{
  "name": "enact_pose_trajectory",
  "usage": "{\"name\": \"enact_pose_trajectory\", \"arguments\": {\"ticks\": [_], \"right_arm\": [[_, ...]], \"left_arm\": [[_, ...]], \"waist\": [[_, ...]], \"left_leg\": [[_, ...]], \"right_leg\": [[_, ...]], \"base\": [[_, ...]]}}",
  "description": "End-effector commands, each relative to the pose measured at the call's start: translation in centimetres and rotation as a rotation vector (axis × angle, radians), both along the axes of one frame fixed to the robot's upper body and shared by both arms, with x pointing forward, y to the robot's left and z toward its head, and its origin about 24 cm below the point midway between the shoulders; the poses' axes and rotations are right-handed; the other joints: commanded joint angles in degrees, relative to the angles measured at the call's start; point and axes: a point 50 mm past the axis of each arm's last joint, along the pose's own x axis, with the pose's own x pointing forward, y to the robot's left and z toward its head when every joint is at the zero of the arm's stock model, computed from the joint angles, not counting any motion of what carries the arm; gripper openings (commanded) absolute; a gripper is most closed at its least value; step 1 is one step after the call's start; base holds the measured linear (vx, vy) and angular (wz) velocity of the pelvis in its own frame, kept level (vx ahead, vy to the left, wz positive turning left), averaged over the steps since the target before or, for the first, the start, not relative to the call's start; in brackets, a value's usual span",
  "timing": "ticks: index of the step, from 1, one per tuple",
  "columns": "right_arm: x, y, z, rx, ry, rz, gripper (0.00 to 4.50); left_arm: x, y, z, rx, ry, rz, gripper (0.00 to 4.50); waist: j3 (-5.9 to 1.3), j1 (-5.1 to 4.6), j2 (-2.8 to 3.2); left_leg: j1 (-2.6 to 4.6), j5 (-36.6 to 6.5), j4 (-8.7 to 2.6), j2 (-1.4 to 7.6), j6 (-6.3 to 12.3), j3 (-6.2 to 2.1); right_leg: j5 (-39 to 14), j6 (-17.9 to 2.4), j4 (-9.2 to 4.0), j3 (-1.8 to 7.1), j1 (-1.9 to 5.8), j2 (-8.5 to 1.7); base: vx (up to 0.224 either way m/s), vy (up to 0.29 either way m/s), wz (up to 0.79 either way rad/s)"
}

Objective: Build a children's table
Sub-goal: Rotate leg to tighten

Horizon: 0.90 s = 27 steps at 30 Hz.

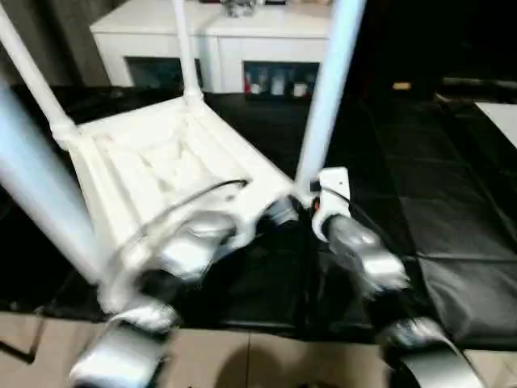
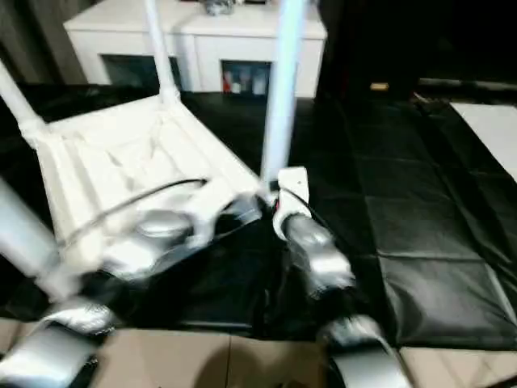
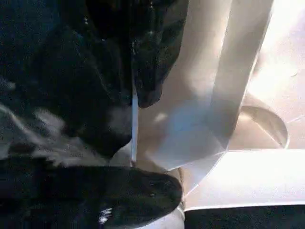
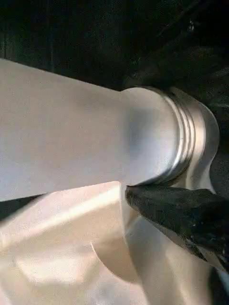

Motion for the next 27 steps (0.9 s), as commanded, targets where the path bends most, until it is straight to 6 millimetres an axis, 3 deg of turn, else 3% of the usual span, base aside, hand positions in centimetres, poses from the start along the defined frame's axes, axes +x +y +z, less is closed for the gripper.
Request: {"name": "enact_pose_trajectory", "arguments": {"ticks": [1, 2, 5, 6, 9, 10, 13, 15, 16, 17, 18, 20, 23, 27], "right_arm": [[-1.0, 0.2, -2.5, -0.032, 0.116, -0.027, 2.64], [-1.0, 0.5, -2.5, -0.035, 0.113, -0.019, 2.64], [-0.7, 1.6, -1.7, -0.020, 0.066, 0.020, 2.64], [-0.5, 1.6, -1.3, -0.015, 0.036, 0.030, 3.34], [0.1, 0.5, 0.6, -0.012, -0.069, 0.061, 3.40], [0.1, 0.4, 0.7, -0.013, -0.075, 0.066, 3.54], [-0.3, -0.7, 1.7, -0.009, -0.097, 0.213, 3.87], [-1.3, -1.5, 2.2, -0.060, -0.111, 0.407, 4.00], [-2.0, -2.0, 2.2, -0.102, -0.111, 0.491, 4.00], [-2.4, -2.3, 2.1, -0.130, -0.107, 0.545, 4.00], [-3.4, -2.7, 2.1, -0.172, -0.117, 0.658, 4.00], [-4.7, -3.3, 2.3, -0.171, -0.117, 0.798, 4.00], [-5.8, -3.8, 2.8, -0.112, -0.101, 0.890, 4.00], [-6.6, -4.3, 3.4, -0.099, -0.067, 1.005, 4.00]], "left_arm": [[0.6, -0.1, 0.1, -0.010, -0.032, 0.089, 0.00], [0.6, -0.1, 0.1, -0.005, -0.036, 0.096, 0.00], [1.0, -0.1, 0.2, 0.009, -0.055, 0.115, 0.00], [1.0, 0.0, 0.3, 0.009, -0.061, 0.111, 0.00], [1.0, 0.8, 0.5, 0.007, -0.072, 0.062, 0.00], [0.9, 0.9, 0.5, 0.008, -0.072, 0.057, 0.00], [0.3, 1.8, 0.5, 0.009, -0.065, -0.044, 0.00], [-0.5, 2.6, 0.4, 0.010, -0.043, -0.156, 0.00], [-1.0, 3.0, 0.3, 0.025, -0.022, -0.208, 0.00], [-1.3, 3.3, 0.2, 0.036, -0.007, -0.242, 0.00], [-1.9, 3.8, 0.1, 0.033, 0.013, -0.305, 0.00], [-2.8, 4.3, 0.2, 0.002, 0.040, -0.399, 0.00], [-3.6, 4.9, 0.3, -0.002, 0.079, -0.475, 0.00], [-4.8, 5.6, 1.0, -0.031, 0.130, -0.588, 0.00]], "waist": [[-3.35, 0.02, -0.73], [-3.44, 0.14, -0.77], [-3.52, 0.26, -0.92], [-3.48, 0.27, -0.94], [-3.45, 0.22, -0.73], [-3.45, 0.09, -0.87], [-3.56, 0.24, -0.76], [-3.49, 0.49, -0.70], [-3.40, 0.46, -0.60], [-3.50, 0.90, -0.62], [-3.45, 0.77, -0.52], [-3.46, 0.84, -0.26], [-3.55, 1.07, -0.01], [-3.33, 1.36, -0.02]], "left_leg": [[0.45, -16.21, -4.42, 1.02, 1.66, -0.86], [0.69, -16.15, -4.25, 1.00, 1.72, -0.77], [0.24, -14.78, -4.37, 1.07, 2.58, -0.79], [0.17, -14.77, -4.40, 1.07, 2.75, -0.79], [0.04, -15.37, -4.51, 1.12, 2.97, -0.87], [-0.31, -15.13, -4.58, 1.04, 3.09, -0.93], [-0.26, -13.93, -4.46, 1.24, 4.02, -0.90], [-0.27, -13.18, -4.38, 1.36, 4.84, -0.87], [-0.20, -13.15, -4.43, 1.51, 5.02, -0.73], [-0.06, -12.81, -4.33, 1.68, 4.97, -0.79], [0.03, -12.56, -4.32, 1.72, 4.97, -0.67], [-0.04, -12.56, -4.34, 1.87, 4.62, -0.74], [0.10, -12.47, -4.51, 2.12, 5.16, -0.83], [0.34, -12.46, -4.55, 2.20, 5.14, -0.64]], "right_leg": [[-22.69, -9.33, -4.85, 1.04, 1.98, -1.81], [-22.36, -9.48, -4.87, 1.11, 1.95, -1.91], [-19.38, -10.21, -4.50, 1.14, 2.43, -2.02], [-19.38, -10.19, -4.49, 1.14, 2.44, -1.99], [-20.03, -10.09, -4.55, 1.07, 2.55, -2.07], [-19.98, -9.66, -4.50, 1.03, 2.86, -2.01], [-18.13, -9.91, -4.35, 1.11, 2.99, -1.99], [-16.60, -10.88, -4.21, 1.08, 3.10, -1.94], [-16.79, -11.27, -4.16, 1.23, 2.77, -2.04], [-16.42, -11.40, -4.07, 1.25, 3.01, -2.15], [-16.02, -11.91, -4.02, 1.34, 2.64, -2.09], [-14.10, -12.86, -3.71, 1.28, 2.85, -2.05], [-9.98, -14.62, -3.09, 1.41, 3.00, -1.98], [-9.55, -15.54, -3.07, 1.53, 2.87, -2.05]], "base": [[0.000, 0.000, 0.00], [0.000, 0.000, 0.00], [0.000, 0.000, 0.00], [0.000, 0.000, 0.00], [0.000, 0.000, 0.00], [0.000, 0.000, 0.00], [0.000, 0.000, 0.00], [0.000, 0.000, 0.00], [0.000, 0.000, 0.00], [0.000, 0.000, 0.00], [0.000, 0.000, 0.00], [0.000, 0.000, 0.00], [0.000, 0.000, 0.00], [0.000, 0.000, 0.00]]}}
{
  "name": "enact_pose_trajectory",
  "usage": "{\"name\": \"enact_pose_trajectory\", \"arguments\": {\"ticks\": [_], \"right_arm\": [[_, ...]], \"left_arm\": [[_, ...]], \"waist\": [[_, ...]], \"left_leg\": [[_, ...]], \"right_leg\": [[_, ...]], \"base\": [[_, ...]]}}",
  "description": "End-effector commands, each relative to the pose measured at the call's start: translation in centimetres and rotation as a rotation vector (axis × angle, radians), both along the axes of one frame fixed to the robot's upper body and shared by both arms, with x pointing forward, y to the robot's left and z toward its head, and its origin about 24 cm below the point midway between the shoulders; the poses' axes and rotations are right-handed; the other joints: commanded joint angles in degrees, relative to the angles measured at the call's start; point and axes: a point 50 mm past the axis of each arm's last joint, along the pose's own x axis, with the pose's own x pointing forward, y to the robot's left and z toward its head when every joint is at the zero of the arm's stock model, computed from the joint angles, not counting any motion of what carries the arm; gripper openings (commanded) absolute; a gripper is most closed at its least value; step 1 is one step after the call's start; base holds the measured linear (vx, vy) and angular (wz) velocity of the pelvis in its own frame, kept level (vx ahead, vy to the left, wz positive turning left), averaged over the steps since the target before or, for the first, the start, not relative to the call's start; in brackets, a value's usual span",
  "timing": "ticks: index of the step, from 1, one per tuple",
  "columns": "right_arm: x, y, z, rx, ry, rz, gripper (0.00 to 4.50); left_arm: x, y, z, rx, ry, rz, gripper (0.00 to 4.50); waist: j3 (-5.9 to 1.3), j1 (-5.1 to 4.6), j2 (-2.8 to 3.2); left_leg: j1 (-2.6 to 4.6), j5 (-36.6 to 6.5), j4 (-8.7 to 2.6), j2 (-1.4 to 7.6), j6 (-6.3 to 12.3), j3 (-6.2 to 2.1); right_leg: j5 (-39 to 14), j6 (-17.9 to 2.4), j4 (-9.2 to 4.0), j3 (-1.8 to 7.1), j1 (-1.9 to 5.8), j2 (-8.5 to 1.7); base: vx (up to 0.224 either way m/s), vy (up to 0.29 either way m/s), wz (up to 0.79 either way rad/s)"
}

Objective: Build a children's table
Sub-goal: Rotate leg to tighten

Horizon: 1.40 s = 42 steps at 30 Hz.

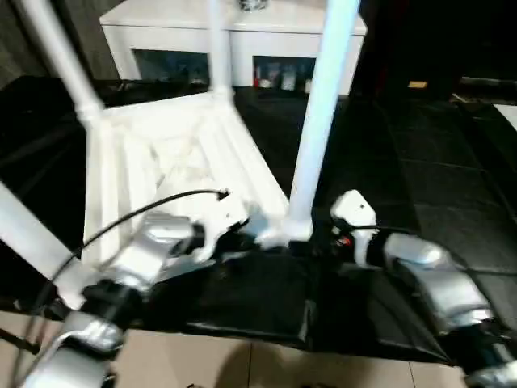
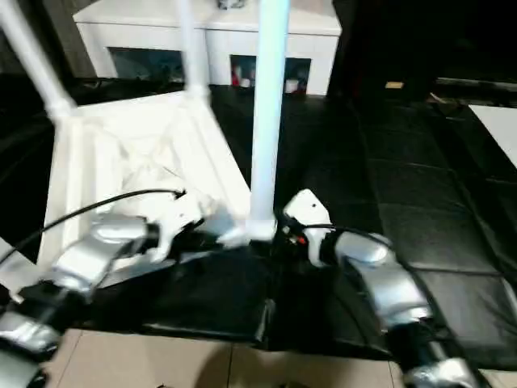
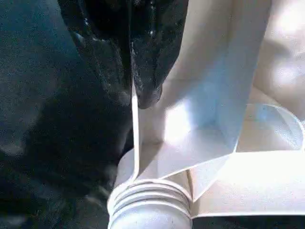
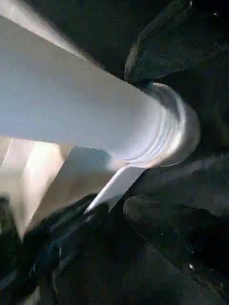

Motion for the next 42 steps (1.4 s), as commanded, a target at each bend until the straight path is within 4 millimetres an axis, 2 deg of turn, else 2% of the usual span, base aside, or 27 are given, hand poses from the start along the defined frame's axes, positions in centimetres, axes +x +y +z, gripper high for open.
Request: {"name": "enact_pose_trajectory", "arguments": {"ticks": [1, 4, 9, 12, 13, 16, 17, 20, 22, 31, 33, 35, 36, 37, 38, 40, 41, 42], "right_arm": [[-0.3, 0.6, 0.5, 0.013, 0.010, 0.073, 4.00], [0.0, 0.6, 0.2, -0.008, 0.015, 0.073, 4.00], [0.4, 0.3, -0.5, -0.062, 0.031, 0.066, 4.00], [0.2, 0.3, -0.8, -0.078, 0.044, 0.091, 3.84], [0.1, 0.2, -0.9, -0.086, 0.052, 0.100, 3.65], [0.1, 0.1, -0.9, -0.081, 0.055, 0.091, 3.62], [0.2, 0.0, -0.8, -0.080, 0.054, 0.087, 3.31], [0.3, -0.1, -0.8, -0.068, 0.055, 0.075, 3.20], [0.3, 0.0, -0.8, -0.058, 0.056, 0.077, 2.88], [0.0, 0.0, -1.5, -0.016, 0.104, 0.060, 2.71], [0.8, 0.0, -2.4, -0.024, 0.100, -0.064, 2.70], [1.4, 0.2, -3.1, -0.031, 0.098, -0.160, 2.70], [1.6, 0.5, -3.3, -0.031, 0.090, -0.211, 2.70], [2.1, 1.1, -3.6, -0.012, 0.089, -0.297, 2.70], [2.3, 1.5, -3.7, -0.003, 0.090, -0.347, 2.70], [2.8, 2.0, -3.9, 0.003, 0.087, -0.434, 2.70], [3.2, 2.2, -4.1, 0.014, 0.093, -0.533, 2.70], [3.5, 2.4, -4.3, 0.021, 0.100, -0.608, 2.70]], "left_arm": [[-1.1, -1.6, 0.4, -0.039, 0.043, -0.134, 0.00], [-1.1, -1.5, 0.5, -0.037, 0.044, -0.139, 0.00], [-1.2, -1.3, 0.7, -0.032, 0.045, -0.140, 0.00], [-1.2, -1.2, 0.7, -0.030, 0.045, -0.137, 0.00], [-1.2, -1.2, 0.8, -0.030, 0.046, -0.135, 0.00], [-1.2, -1.1, 0.8, -0.029, 0.044, -0.133, 0.00], [-1.1, -1.1, 0.8, -0.028, 0.042, -0.130, 0.00], [-1.0, -1.1, 0.8, -0.026, 0.039, -0.125, 0.00], [-1.0, -1.1, 0.8, -0.027, 0.039, -0.124, 0.00], [-1.2, -1.1, 0.5, -0.033, 0.051, -0.118, 0.00], [-1.0, -1.3, 0.1, -0.020, 0.042, -0.076, 0.00], [-0.7, -1.5, -0.2, -0.011, 0.028, -0.035, 0.00], [-0.4, -1.9, -0.4, -0.013, 0.010, 0.001, 0.00], [0.0, -2.4, -0.6, -0.017, -0.005, 0.055, 0.00], [0.2, -2.8, -0.7, -0.017, -0.012, 0.084, 0.00], [0.5, -3.3, -0.8, -0.013, -0.023, 0.130, 0.00], [1.1, -3.8, -0.8, -0.013, -0.034, 0.185, 0.00], [1.5, -4.2, -0.8, -0.013, -0.043, 0.229, 0.00]], "waist": [[-3.37, -0.01, -0.11], [-3.21, 0.46, -0.19], [-3.13, 0.29, -0.39], [-3.22, 0.26, -0.53], [-3.23, 0.27, -0.50], [-3.33, 0.29, -0.38], [-3.32, 0.26, -0.41], [-3.30, 0.28, -0.47], [-3.26, 0.27, -0.45], [-3.34, 0.25, -0.58], [-3.24, 0.12, -0.60], [-3.03, -0.11, -0.61], [-2.82, -0.48, -0.79], [-2.67, -0.84, -0.64], [-2.66, -1.09, -0.79], [-2.72, -1.82, -0.92], [-2.63, -2.19, -0.81], [-2.66, -2.17, -0.87]], "left_leg": [[0.83, -12.72, -4.29, 2.08, 4.57, -0.62], [1.02, -13.55, -4.37, 2.01, 3.37, -0.48], [0.79, -14.62, -4.48, 1.83, 2.09, -0.66], [0.54, -13.55, -4.42, 1.79, 2.28, -0.74], [0.58, -12.97, -4.39, 1.80, 2.51, -0.72], [0.53, -11.81, -4.28, 1.79, 3.11, -0.69], [0.53, -11.80, -4.28, 1.80, 3.19, -0.67], [0.59, -12.36, -4.24, 1.77, 3.20, -0.64], [0.59, -12.75, -4.29, 1.81, 3.02, -0.67], [0.51, -11.81, -4.19, 1.76, 3.42, -0.66], [0.40, -12.20, -4.25, 1.72, 3.22, -0.69], [0.52, -13.76, -4.34, 1.67, 2.40, -0.67], [0.33, -15.43, -4.57, 1.55, 1.35, -0.90], [0.44, -17.65, -4.62, 1.44, 0.39, -1.06], [0.88, -19.41, -4.50, 1.35, -0.28, -1.12], [0.46, -19.95, -4.66, 1.20, -0.49, -1.46], [0.37, -20.48, -4.72, 1.15, -0.38, -1.47], [0.72, -21.02, -4.62, 1.12, -0.48, -1.52]], "right_leg": [[-9.96, -15.41, -2.94, 1.77, 2.89, -2.16], [-11.90, -14.91, -3.17, 1.83, 2.65, -2.06], [-15.78, -13.16, -3.43, 1.86, 2.76, -2.23], [-15.26, -12.81, -3.31, 1.85, 2.94, -2.20], [-14.39, -12.87, -3.25, 1.85, 2.91, -2.17], [-12.05, -13.62, -3.02, 1.81, 3.00, -2.10], [-11.87, -13.71, -2.99, 1.81, 2.99, -2.08], [-12.99, -13.81, -3.14, 1.82, 2.98, -2.17], [-13.87, -13.58, -3.20, 1.80, 2.96, -2.17], [-12.86, -13.80, -3.06, 1.77, 3.04, -2.15], [-13.74, -13.68, -3.15, 1.77, 3.02, -2.18], [-17.11, -12.95, -3.52, 1.76, 2.66, -2.16], [-20.94, -11.70, -3.79, 1.63, 2.75, -2.19], [-25.58, -10.03, -4.13, 1.49, 2.48, -2.12], [-28.91, -8.80, -4.77, 1.43, 2.13, -2.19], [-30.24, -7.67, -4.80, 1.33, 2.38, -2.21], [-31.49, -6.93, -5.01, 1.25, 2.04, -2.11], [-32.70, -6.46, -5.33, 1.09, 1.86, -2.09]], "base": [[0.000, 0.000, 0.00], [0.000, 0.000, 0.00], [0.000, 0.000, 0.00], [0.000, 0.000, 0.00], [0.000, 0.000, 0.00], [0.000, 0.000, 0.00], [0.000, 0.000, 0.00], [0.000, 0.000, 0.00], [0.000, 0.000, 0.00], [0.000, 0.000, 0.00], [0.000, 0.000, 0.00], [0.000, 0.000, 0.00], [0.000, 0.000, 0.00], [0.000, 0.000, 0.00], [0.000, 0.000, 0.00], [0.000, 0.000, 0.00], [0.000, 0.000, 0.00], [0.000, 0.000, 0.00]]}}
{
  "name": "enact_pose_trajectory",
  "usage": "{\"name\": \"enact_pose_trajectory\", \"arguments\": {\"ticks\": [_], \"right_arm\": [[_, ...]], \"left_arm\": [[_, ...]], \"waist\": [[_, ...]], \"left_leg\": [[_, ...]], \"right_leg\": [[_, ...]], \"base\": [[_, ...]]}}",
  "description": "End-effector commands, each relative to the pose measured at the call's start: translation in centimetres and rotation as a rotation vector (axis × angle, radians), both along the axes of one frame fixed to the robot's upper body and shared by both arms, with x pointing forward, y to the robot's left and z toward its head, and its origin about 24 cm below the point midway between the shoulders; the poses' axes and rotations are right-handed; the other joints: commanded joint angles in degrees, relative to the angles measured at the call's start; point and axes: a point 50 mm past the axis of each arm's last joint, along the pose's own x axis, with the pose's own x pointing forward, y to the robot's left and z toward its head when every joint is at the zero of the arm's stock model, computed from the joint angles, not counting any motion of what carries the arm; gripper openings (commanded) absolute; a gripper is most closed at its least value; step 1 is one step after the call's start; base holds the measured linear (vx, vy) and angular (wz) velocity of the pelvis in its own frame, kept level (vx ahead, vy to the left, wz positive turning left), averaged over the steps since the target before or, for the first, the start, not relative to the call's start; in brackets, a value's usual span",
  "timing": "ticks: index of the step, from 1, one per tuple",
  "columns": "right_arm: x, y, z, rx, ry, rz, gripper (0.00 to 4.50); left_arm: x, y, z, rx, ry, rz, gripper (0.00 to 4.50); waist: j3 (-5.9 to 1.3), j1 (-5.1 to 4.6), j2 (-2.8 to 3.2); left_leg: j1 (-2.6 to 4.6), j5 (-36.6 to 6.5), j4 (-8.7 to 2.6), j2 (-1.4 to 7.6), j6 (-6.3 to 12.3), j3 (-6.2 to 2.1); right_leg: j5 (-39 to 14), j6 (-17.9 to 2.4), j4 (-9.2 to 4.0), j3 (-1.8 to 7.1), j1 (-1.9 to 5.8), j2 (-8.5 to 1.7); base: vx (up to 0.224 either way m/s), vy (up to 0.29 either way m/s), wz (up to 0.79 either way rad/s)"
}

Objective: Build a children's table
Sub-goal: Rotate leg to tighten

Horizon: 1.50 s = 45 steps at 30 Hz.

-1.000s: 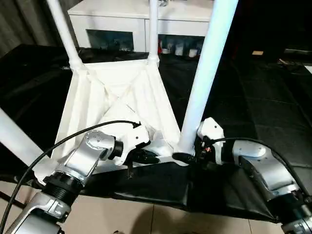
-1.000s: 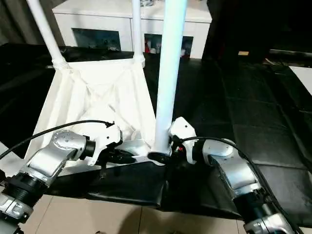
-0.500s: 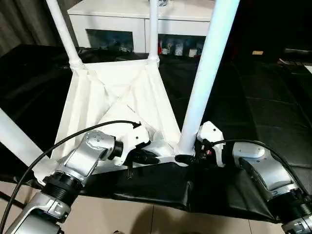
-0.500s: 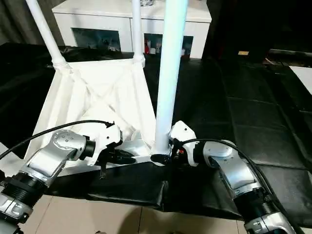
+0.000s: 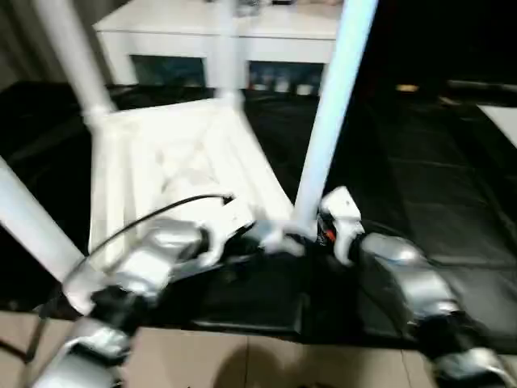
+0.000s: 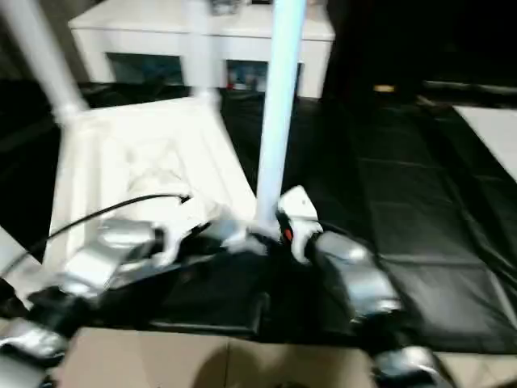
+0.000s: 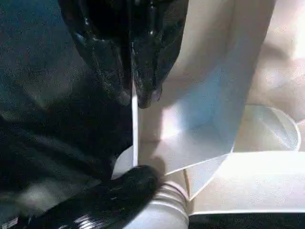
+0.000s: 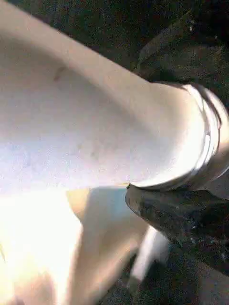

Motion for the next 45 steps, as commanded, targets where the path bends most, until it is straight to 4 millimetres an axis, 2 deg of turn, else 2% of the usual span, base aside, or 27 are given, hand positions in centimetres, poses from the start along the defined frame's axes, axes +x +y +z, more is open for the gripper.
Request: {"name": "enact_pose_trajectory", "arguments": {"ticks": [1, 2, 3, 4, 5, 6, 7, 8, 9, 10, 13, 14, 17, 18, 19, 20, 22, 24, 26, 28, 29, 32, 34, 35, 39, 41, 45], "right_arm": [[0.9, 0.0, -1.4, -0.031, 0.063, -0.264, 2.70], [1.0, 0.1, -1.4, -0.028, 0.062, -0.283, 2.70], [1.1, 0.2, -1.4, -0.027, 0.062, -0.294, 2.70], [1.5, 0.5, -1.5, -0.028, 0.060, -0.383, 2.70], [1.6, 0.6, -1.5, -0.028, 0.060, -0.396, 2.70], [1.6, 0.6, -1.5, -0.030, 0.059, -0.406, 2.70], [2.0, 1.1, -1.5, -0.044, 0.054, -0.495, 2.70], [2.1, 1.4, -1.5, -0.046, 0.050, -0.505, 2.70], [2.2, 1.8, -1.4, -0.047, 0.046, -0.502, 2.70], [2.3, 2.2, -1.3, -0.049, 0.041, -0.492, 2.70], [2.3, 3.5, -0.6, -0.002, 0.000, -0.405, 2.70], [2.3, 3.7, -0.4, 0.002, -0.015, -0.392, 3.25], [2.2, 3.2, 0.7, 0.045, -0.076, -0.365, 3.41], [2.1, 2.6, 1.1, 0.063, -0.085, -0.339, 3.60], [2.1, 2.4, 1.1, 0.066, -0.086, -0.330, 3.60], [2.0, 2.2, 1.3, 0.076, -0.083, -0.309, 3.80], [1.7, 1.8, 1.4, 0.064, -0.081, -0.246, 3.84], [0.9, 1.2, 1.7, 0.012, -0.099, -0.108, 3.84], [-0.2, 0.5, 2.0, -0.015, -0.108, 0.058, 3.84], [-1.7, -0.5, 2.6, -0.041, -0.115, 0.229, 3.84], [-1.8, -0.5, 2.6, -0.041, -0.114, 0.236, 3.84], [-2.9, -1.9, 3.1, -0.077, -0.082, 0.371, 3.84], [-3.3, -2.4, 3.1, -0.097, -0.063, 0.416, 3.84], [-3.5, -2.9, 3.2, -0.108, -0.041, 0.455, 3.84], [-3.7, -3.1, 3.4, -0.115, -0.019, 0.501, 3.84], [-3.9, -3.1, 3.1, -0.133, 0.000, 0.529, 3.84], [-4.3, -3.3, 2.6, -0.161, 0.033, 0.577, 3.84]], "left_arm": [[1.1, -2.2, 0.0, -0.003, -0.024, 0.112, 0.00], [1.2, -2.4, 0.0, -0.003, -0.030, 0.128, 0.00], [1.3, -2.5, 0.0, -0.002, -0.033, 0.138, 0.00], [2.0, -3.0, 0.1, 0.001, -0.052, 0.204, 0.00], [2.0, -3.1, 0.1, 0.002, -0.055, 0.213, 0.00], [2.1, -3.1, 0.1, 0.003, -0.057, 0.219, 0.00], [2.7, -3.7, 0.1, 0.017, -0.083, 0.278, 0.00], [2.9, -3.8, 0.1, 0.023, -0.094, 0.294, 0.00], [3.0, -4.0, 0.2, 0.028, -0.106, 0.301, 0.00], [3.1, -4.1, 0.2, 0.032, -0.120, 0.305, 0.00], [3.3, -4.1, 0.4, 0.045, -0.153, 0.284, 0.00], [3.3, -4.1, 0.5, 0.049, -0.160, 0.276, 0.00], [3.0, -3.5, 0.4, 0.061, -0.162, 0.220, 0.00], [2.7, -3.1, 0.2, 0.062, -0.157, 0.179, 0.00], [2.6, -3.0, 0.2, 0.061, -0.155, 0.168, 0.00], [2.5, -2.8, 0.1, 0.064, -0.149, 0.164, 0.00], [2.3, -2.3, 0.0, 0.069, -0.151, 0.142, 0.00], [1.9, -1.6, -0.2, 0.077, -0.133, 0.088, 0.00], [0.9, -1.0, -0.5, 0.065, -0.099, -0.027, 0.00], [-0.2, -0.3, -0.5, 0.040, -0.073, -0.162, 0.00], [-0.3, -0.3, -0.5, 0.040, -0.071, -0.167, 0.00], [-1.3, 0.6, -0.2, 0.023, -0.025, -0.281, 0.00], [-1.6, 0.8, 0.2, -0.002, 0.005, -0.317, 0.00], [-2.1, 1.0, 0.6, -0.024, 0.032, -0.358, 0.00], [-2.5, 1.3, 1.1, -0.038, 0.058, -0.397, 0.00], [-2.3, 1.5, 1.2, -0.029, 0.043, -0.394, 0.00], [-2.1, 1.7, 1.2, -0.020, 0.029, -0.380, 0.00]], "waist": [[-2.69, -0.24, -0.61], [-2.75, -0.36, -0.32], [-2.82, -0.56, -0.43], [-2.87, -0.58, -0.09], [-2.86, -0.90, -0.09], [-2.92, -0.87, -0.20], [-2.94, -0.83, -0.20], [-2.79, -0.88, -0.09], [-3.00, -0.88, -0.12], [-3.03, -0.63, -0.37], [-3.10, -0.38, -0.50], [-3.19, -0.26, -0.51], [-3.23, 0.37, -0.53], [-3.26, 0.25, -0.54], [-3.26, 0.13, -0.46], [-3.39, 0.01, -0.29], [-3.42, 0.17, -0.32], [-3.45, 0.34, -0.17], [-3.29, 0.70, -0.03], [-3.38, 0.71, 0.03], [-3.47, 1.01, 0.10], [-3.46, 1.18, 0.27], [-3.33, 1.33, 0.41], [-3.39, 1.64, 0.32], [-3.27, 2.34, 0.30], [-3.17, 2.42, 0.03], [-3.27, 2.42, 0.02]], "left_leg": [[0.65, -21.39, -4.53, 0.97, -0.59, -1.30], [0.82, -21.47, -4.55, 0.91, -0.86, -1.44], [0.66, -21.47, -4.50, 0.84, -0.70, -1.37], [0.50, -21.27, -4.72, 0.99, -0.29, -1.56], [0.65, -22.00, -4.76, 0.97, -0.01, -1.48], [0.62, -22.14, -4.76, 0.92, 0.03, -1.51], [0.49, -21.94, -4.82, 0.91, 0.42, -1.39], [0.70, -22.64, -4.80, 0.85, 0.32, -1.40], [0.94, -23.06, -4.65, 0.73, 0.36, -1.38], [0.70, -22.40, -4.74, 0.82, 0.84, -1.35], [0.07, -20.41, -4.92, 0.90, 2.03, -1.29], [-0.02, -19.31, -4.87, 0.94, 2.30, -1.22], [-0.11, -17.34, -4.81, 1.03, 3.13, -1.01], [-0.46, -16.67, -4.91, 1.04, 3.22, -1.13], [-1.20, -15.42, -5.22, 1.10, 3.26, -1.42], [-0.95, -14.85, -5.04, 1.20, 3.14, -1.37], [-0.37, -14.75, -4.74, 1.32, 3.44, -1.12], [-0.42, -13.24, -4.67, 1.46, 3.93, -1.02], [-0.49, -13.48, -4.79, 1.65, 4.53, -1.10], [-0.37, -13.03, -4.69, 1.73, 4.68, -0.99], [-0.37, -12.07, -4.63, 1.84, 4.93, -1.00], [-0.05, -11.32, -4.64, 2.00, 5.25, -0.96], [0.27, -11.80, -4.65, 2.07, 5.34, -0.72], [0.33, -11.74, -4.66, 2.14, 5.18, -0.74], [0.79, -12.50, -4.67, 2.24, 4.33, -0.39], [0.44, -12.48, -4.72, 2.09, 3.88, -0.39], [0.52, -12.61, -4.64, 2.03, 3.34, -0.42]], "right_leg": [[-33.51, -6.54, -5.94, 1.04, 1.46, -2.09], [-33.93, -6.34, -6.08, 0.83, 1.34, -2.04], [-33.65, -6.20, -6.17, 0.80, 1.40, -1.95], [-32.17, -6.22, -6.13, 0.67, 1.72, -2.04], [-31.06, -6.57, -6.31, 0.54, 1.41, -1.87], [-30.61, -6.66, -6.30, 0.46, 1.56, -1.84], [-29.57, -6.87, -6.30, 0.60, 1.53, -1.90], [-30.07, -6.94, -6.37, 0.54, 1.21, -1.84], [-29.64, -7.07, -6.38, 0.53, 1.23, -1.78], [-28.22, -7.40, -6.27, 0.65, 1.44, -1.89], [-25.55, -7.94, -5.84, 0.95, 1.95, -2.08], [-24.28, -8.38, -5.65, 1.06, 2.06, -2.16], [-22.03, -9.06, -5.41, 1.29, 2.24, -2.25], [-21.46, -9.20, -5.17, 1.26, 2.50, -2.29], [-21.12, -8.69, -4.87, 0.99, 3.24, -2.26], [-20.43, -9.00, -4.89, 0.98, 2.98, -2.32], [-18.28, -10.41, -4.90, 1.12, 2.69, -2.20], [-14.45, -11.99, -4.41, 1.14, 2.90, -2.11], [-14.31, -12.19, -4.37, 1.10, 3.21, -2.28], [-12.97, -12.80, -4.17, 1.19, 3.06, -2.19], [-10.61, -13.51, -3.84, 1.32, 3.37, -2.33], [-8.14, -15.24, -3.42, 1.32, 3.33, -2.24], [-7.88, -16.11, -3.47, 1.39, 2.97, -2.17], [-8.07, -16.29, -3.31, 1.38, 3.15, -2.25], [-9.40, -16.04, -3.44, 1.64, 2.67, -2.23], [-10.56, -15.23, -3.46, 1.72, 2.89, -2.20], [-12.30, -14.20, -3.65, 1.79, 2.91, -2.28]], "base": [[0.000, 0.000, 0.00], [0.000, 0.000, 0.00], [0.000, 0.000, 0.00], [0.000, 0.000, 0.00], [0.000, 0.000, 0.00], [0.000, 0.000, 0.00], [0.000, 0.000, 0.00], [0.000, 0.000, 0.00], [0.000, 0.000, 0.00], [0.000, 0.000, 0.00], [0.000, 0.000, 0.00], [0.000, 0.000, 0.00], [0.000, 0.000, 0.00], [0.000, 0.000, 0.00], [0.000, 0.000, 0.00], [0.000, 0.000, 0.00], [0.000, 0.000, 0.00], [0.000, 0.000, 0.00], [0.000, 0.000, 0.00], [0.000, 0.000, 0.00], [0.000, 0.000, 0.00], [0.000, 0.000, 0.00], [0.000, 0.000, 0.00], [0.000, 0.000, 0.00], [0.000, 0.000, 0.00], [0.000, 0.000, 0.00], [0.000, 0.000, 0.00]]}}
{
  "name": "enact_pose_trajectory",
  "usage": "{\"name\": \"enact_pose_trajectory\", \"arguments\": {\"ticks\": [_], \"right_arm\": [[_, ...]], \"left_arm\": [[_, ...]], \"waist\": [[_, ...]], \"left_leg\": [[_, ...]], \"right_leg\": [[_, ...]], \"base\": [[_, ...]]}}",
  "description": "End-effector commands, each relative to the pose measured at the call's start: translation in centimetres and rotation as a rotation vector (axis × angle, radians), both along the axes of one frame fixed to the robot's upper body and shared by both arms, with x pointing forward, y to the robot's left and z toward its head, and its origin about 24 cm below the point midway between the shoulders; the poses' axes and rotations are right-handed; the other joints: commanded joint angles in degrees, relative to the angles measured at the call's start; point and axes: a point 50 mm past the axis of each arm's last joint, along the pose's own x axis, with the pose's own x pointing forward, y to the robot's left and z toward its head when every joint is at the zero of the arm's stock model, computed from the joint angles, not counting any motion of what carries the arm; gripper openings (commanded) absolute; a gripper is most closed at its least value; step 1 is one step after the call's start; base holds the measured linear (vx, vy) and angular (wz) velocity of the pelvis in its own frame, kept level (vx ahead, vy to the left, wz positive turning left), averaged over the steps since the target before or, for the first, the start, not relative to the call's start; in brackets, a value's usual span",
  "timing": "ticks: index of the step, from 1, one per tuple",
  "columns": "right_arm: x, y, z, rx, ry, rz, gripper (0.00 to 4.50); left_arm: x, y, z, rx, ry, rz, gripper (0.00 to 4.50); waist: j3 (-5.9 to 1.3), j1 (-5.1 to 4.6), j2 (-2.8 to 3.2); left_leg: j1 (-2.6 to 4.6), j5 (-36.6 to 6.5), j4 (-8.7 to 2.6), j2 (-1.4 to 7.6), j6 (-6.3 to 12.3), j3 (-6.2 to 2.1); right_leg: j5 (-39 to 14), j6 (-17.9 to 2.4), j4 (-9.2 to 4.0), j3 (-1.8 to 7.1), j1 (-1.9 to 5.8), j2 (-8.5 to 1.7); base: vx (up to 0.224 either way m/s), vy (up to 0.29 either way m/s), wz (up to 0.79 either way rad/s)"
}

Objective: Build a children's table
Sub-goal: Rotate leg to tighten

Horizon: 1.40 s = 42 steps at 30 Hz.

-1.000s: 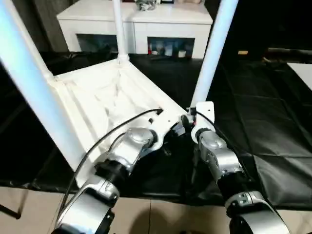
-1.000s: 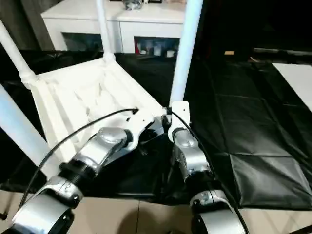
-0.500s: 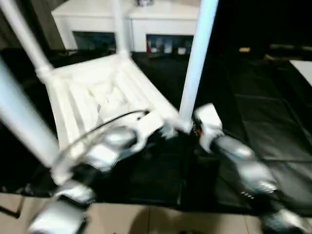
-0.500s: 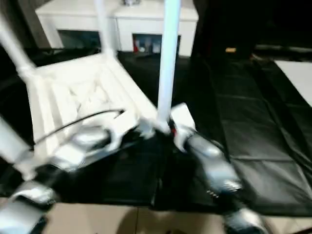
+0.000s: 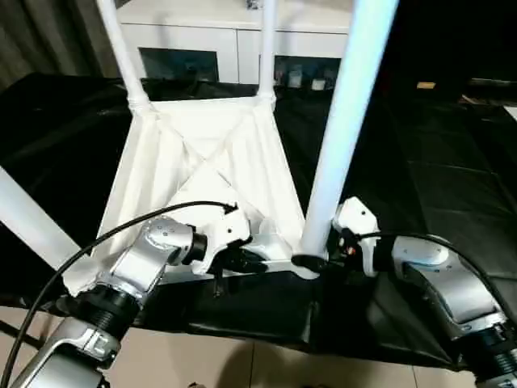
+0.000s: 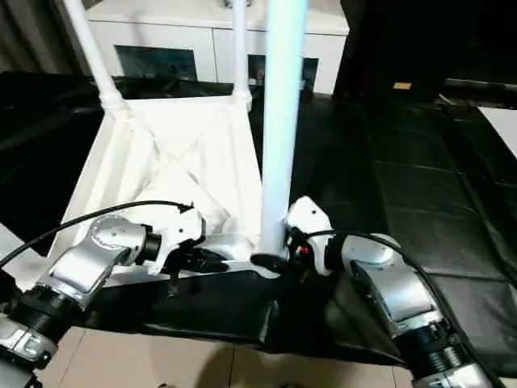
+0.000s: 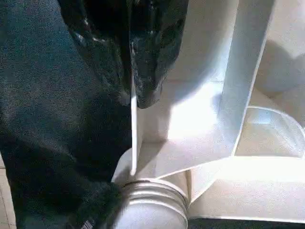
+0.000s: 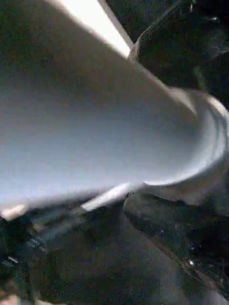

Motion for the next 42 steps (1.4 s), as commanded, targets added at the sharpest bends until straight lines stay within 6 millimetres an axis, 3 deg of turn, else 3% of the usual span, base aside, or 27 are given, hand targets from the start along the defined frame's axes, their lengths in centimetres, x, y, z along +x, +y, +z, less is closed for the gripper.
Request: {"name": "enact_pose_trajectory", "arguments": {"ticks": [1, 13, 21, 23, 24, 25, 26, 27, 29, 31, 32, 38, 42], "right_arm": [[-0.3, -0.1, -0.1, -0.026, 0.017, 0.028, 3.84], [-0.1, -0.6, -0.4, -0.004, 0.041, -0.006, 2.78], [-0.2, -0.9, -1.6, -0.029, 0.070, -0.047, 2.70], [0.9, -1.0, -2.2, -0.027, 0.038, -0.186, 2.70], [2.3, -0.6, -2.7, 0.003, 0.018, -0.385, 2.70], [2.6, -0.4, -2.8, 0.012, 0.015, -0.434, 2.70], [2.9, -0.2, -3.0, 0.021, 0.012, -0.483, 2.69], [3.2, 0.1, -3.1, 0.030, 0.011, -0.530, 2.69], [3.8, 0.8, -3.3, 0.053, 0.021, -0.643, 2.69], [4.4, 1.5, -3.7, 0.057, 0.026, -0.748, 2.69], [4.6, 2.0, -3.9, 0.055, 0.032, -0.800, 2.69], [5.6, 5.9, -4.9, 0.107, 0.128, -1.066, 2.69], [5.8, 7.4, -4.6, 0.113, 0.091, -1.017, 2.69]], "left_arm": [[0.0, -0.5, 0.7, -0.018, -0.022, -0.043, 0.00], [0.0, -0.3, 0.8, -0.015, -0.016, -0.038, 0.00], [0.1, -0.1, 0.6, -0.003, -0.013, -0.016, 0.00], [0.6, -0.1, 0.3, 0.009, -0.047, 0.051, 0.00], [1.8, -0.3, 0.1, 0.015, -0.103, 0.180, 0.00], [2.1, -0.5, 0.0, 0.011, -0.108, 0.213, 0.00], [2.3, -0.6, 0.0, 0.006, -0.110, 0.246, 0.00], [2.5, -0.8, -0.1, 0.000, -0.106, 0.278, 0.00], [2.7, -1.5, -0.1, -0.004, -0.105, 0.302, 0.00], [3.3, -2.2, -0.2, 0.006, -0.121, 0.368, 0.00], [3.6, -2.6, -0.2, 0.011, -0.127, 0.404, 0.00], [5.4, -4.9, -0.4, 0.033, -0.166, 0.612, 0.00], [5.8, -5.5, -0.2, 0.034, -0.191, 0.629, 0.00]], "waist": [[-3.30, -0.11, -0.71], [-3.54, 0.09, -0.49], [-3.59, 0.07, -0.53], [-3.46, -0.07, -0.52], [-3.05, -0.55, -0.51], [-2.96, -0.83, -0.50], [-2.99, -1.33, -0.71], [-3.09, -1.47, -0.76], [-3.09, -1.88, -0.73], [-3.09, -2.29, -0.76], [-2.97, -2.52, -0.54], [-3.21, -3.03, -0.78], [-3.24, -3.00, -0.70]], "left_leg": [[0.52, -11.89, -4.15, 1.94, 3.52, -0.65], [0.55, -9.70, -3.86, 1.88, 4.44, -0.66], [0.50, -9.02, -3.72, 1.86, 4.83, -0.65], [0.51, -10.24, -3.82, 1.83, 4.40, -0.64], [0.50, -12.95, -4.02, 1.59, 2.90, -0.59], [0.42, -14.31, -4.18, 1.44, 1.95, -0.73], [0.28, -16.36, -4.37, 1.23, 0.11, -1.21], [0.43, -16.59, -4.42, 1.31, -0.52, -1.35], [0.51, -16.94, -4.34, 1.36, -0.25, -1.29], [0.54, -17.99, -4.29, 1.15, 0.24, -1.31], [0.71, -18.31, -4.21, 1.06, -0.16, -1.29], [0.75, -18.59, -4.27, 0.94, -0.10, -1.37], [0.76, -19.23, -4.41, 0.96, 0.35, -1.33]], "right_leg": [[-11.82, -13.76, -2.94, 1.83, 3.09, -2.21], [-8.99, -14.72, -2.57, 1.74, 3.26, -2.16], [-8.06, -15.18, -2.40, 1.70, 3.29, -2.17], [-10.03, -14.78, -2.66, 1.68, 3.18, -2.18], [-14.83, -13.86, -3.31, 1.60, 2.82, -2.03], [-17.71, -13.02, -3.49, 1.48, 2.84, -2.03], [-23.95, -10.60, -3.76, 1.13, 3.08, -2.19], [-25.13, -9.68, -3.91, 1.14, 3.10, -2.20], [-24.27, -9.33, -4.17, 1.42, 2.75, -2.20], [-26.67, -8.35, -4.55, 1.22, 2.50, -2.11], [-27.53, -8.23, -4.68, 1.25, 2.03, -2.04], [-24.51, -9.05, -4.70, 1.10, 2.13, -1.89], [-22.53, -9.18, -4.70, 1.08, 2.19, -1.87]], "base": [[0.000, 0.000, 0.00], [0.000, 0.000, 0.00], [0.000, 0.000, 0.00], [0.000, 0.000, 0.00], [0.000, 0.000, 0.00], [0.000, 0.000, 0.00], [-0.074, -0.002, -0.09], [-0.057, 0.003, -0.07], [-0.028, 0.001, -0.03], [0.000, 0.000, 0.00], [0.000, 0.000, 0.00], [0.000, 0.000, 0.00], [0.000, 0.000, 0.00]]}}
